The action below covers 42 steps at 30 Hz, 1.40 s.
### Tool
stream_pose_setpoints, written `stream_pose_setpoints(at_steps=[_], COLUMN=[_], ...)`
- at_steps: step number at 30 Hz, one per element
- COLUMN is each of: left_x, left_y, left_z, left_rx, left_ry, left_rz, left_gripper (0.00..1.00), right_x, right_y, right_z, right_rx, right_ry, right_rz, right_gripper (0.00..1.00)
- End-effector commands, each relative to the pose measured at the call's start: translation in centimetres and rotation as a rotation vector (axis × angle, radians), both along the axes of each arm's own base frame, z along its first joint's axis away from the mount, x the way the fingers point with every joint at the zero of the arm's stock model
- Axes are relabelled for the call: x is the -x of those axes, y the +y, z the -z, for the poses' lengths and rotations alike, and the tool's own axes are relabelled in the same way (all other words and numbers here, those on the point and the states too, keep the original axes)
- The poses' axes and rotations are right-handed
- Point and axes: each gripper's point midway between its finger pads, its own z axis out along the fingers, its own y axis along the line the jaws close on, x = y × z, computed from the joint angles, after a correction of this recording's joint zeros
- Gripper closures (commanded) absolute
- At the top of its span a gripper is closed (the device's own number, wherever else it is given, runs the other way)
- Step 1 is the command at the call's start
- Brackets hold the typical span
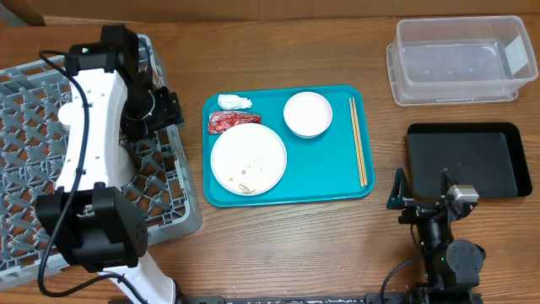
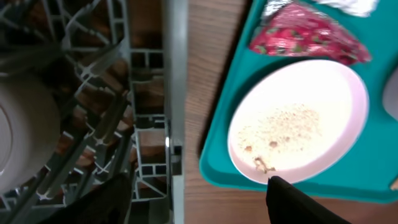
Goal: Sort waste into correct bins and load items into the dishwasher
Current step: 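Grasp the dish rack's right edge with the left gripper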
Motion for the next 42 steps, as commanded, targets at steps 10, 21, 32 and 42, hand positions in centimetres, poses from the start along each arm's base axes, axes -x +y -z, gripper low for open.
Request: stream_pose_setpoints(at_steps=[10,21,32,42], left_x=[1.3,2.1,3.8,6.2], left_y=[0.2,-0.8,-1.0,-3.0], left_z=[5.2,6.2,8.4,8.1], left_rx=[-0.049,-0.187,-0.212,-0.091], left_ry=[0.066,0.094,0.144,0.241], left_rz=[-0.094,-0.098,-0.110,0.003], left_gripper=[0.40,0.69,0.80,0.91], right_x=[0.0,0.0,0.0,0.0], right_y=[0.0,0.0,0.0,0.0], right_z=[0.1,0.1,0.1,0.1], right_rx=[0.007,0.007,0.007,0.007], right_ry=[-0.006,-0.007,-0.007,-0.007], right_rz=[0.001,0.001,0.001,0.001], right_gripper=[0.00,0.00,0.00,0.00])
